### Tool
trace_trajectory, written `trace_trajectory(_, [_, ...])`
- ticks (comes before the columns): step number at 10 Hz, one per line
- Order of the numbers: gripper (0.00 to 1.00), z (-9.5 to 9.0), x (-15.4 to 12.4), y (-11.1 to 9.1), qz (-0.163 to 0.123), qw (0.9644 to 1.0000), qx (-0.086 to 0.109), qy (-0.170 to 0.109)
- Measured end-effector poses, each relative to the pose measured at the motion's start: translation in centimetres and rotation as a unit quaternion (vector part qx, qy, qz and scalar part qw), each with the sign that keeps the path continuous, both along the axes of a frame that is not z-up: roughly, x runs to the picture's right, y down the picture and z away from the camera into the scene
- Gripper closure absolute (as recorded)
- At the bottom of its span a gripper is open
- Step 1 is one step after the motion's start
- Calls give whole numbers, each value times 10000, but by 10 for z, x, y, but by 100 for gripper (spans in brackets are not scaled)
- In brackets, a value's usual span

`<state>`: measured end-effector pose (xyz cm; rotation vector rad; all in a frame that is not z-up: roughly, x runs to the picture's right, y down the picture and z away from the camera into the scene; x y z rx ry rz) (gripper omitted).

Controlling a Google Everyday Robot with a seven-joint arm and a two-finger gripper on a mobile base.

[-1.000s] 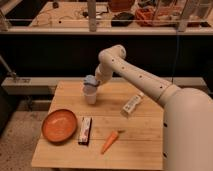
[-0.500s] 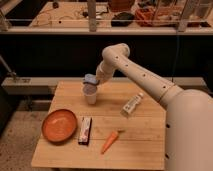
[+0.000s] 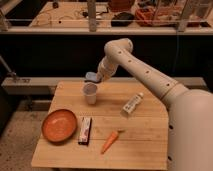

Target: Place the white sponge in the ceramic cup

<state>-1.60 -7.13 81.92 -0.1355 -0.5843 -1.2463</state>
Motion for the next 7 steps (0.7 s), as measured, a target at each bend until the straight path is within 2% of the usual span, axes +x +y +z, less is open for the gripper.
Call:
trace_trajectory(3, [100,-8,2,7,-194,9996,-191,-11])
trace_trajectory(7, [100,-16,8,20,-444,9980,-420,137])
